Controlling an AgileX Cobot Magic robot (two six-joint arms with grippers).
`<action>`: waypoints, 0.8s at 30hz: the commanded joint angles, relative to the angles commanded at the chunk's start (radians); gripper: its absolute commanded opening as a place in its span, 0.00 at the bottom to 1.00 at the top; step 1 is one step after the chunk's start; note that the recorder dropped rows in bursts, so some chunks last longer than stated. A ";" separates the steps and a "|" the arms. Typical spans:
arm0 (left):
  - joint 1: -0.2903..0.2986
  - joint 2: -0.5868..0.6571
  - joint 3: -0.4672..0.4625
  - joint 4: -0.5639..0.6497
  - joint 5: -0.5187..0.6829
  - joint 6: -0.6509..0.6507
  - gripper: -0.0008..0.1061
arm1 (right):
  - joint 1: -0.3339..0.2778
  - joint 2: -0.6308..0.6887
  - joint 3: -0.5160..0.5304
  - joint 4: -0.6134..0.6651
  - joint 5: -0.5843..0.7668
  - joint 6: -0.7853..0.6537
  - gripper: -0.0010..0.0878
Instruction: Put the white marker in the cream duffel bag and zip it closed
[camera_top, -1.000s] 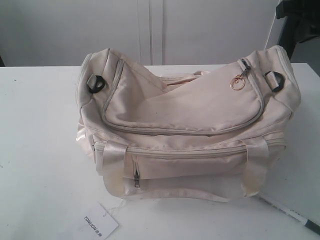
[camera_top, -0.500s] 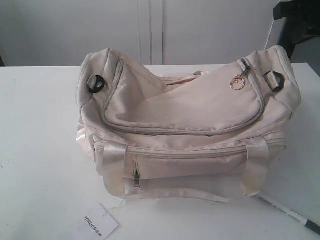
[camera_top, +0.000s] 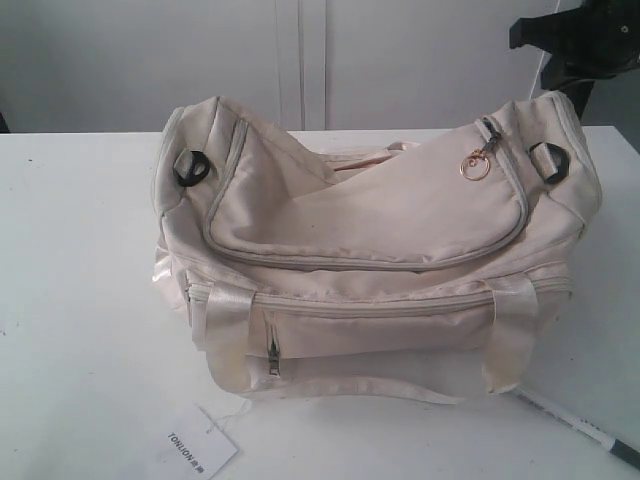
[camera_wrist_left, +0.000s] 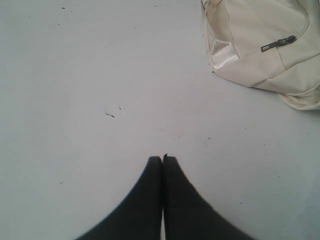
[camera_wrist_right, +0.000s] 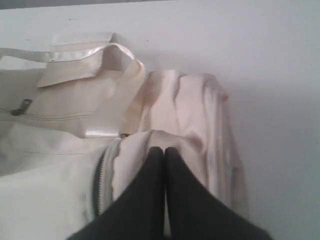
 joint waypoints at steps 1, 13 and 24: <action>0.000 0.000 0.000 0.000 0.000 0.000 0.01 | 0.005 0.005 -0.005 0.000 0.002 -0.004 0.05; 0.000 0.000 0.000 0.000 0.000 0.000 0.01 | 0.091 0.002 -0.017 -0.126 0.067 0.077 0.34; 0.000 0.000 0.000 0.000 0.000 0.000 0.01 | 0.091 0.004 -0.017 -0.158 0.037 0.180 0.43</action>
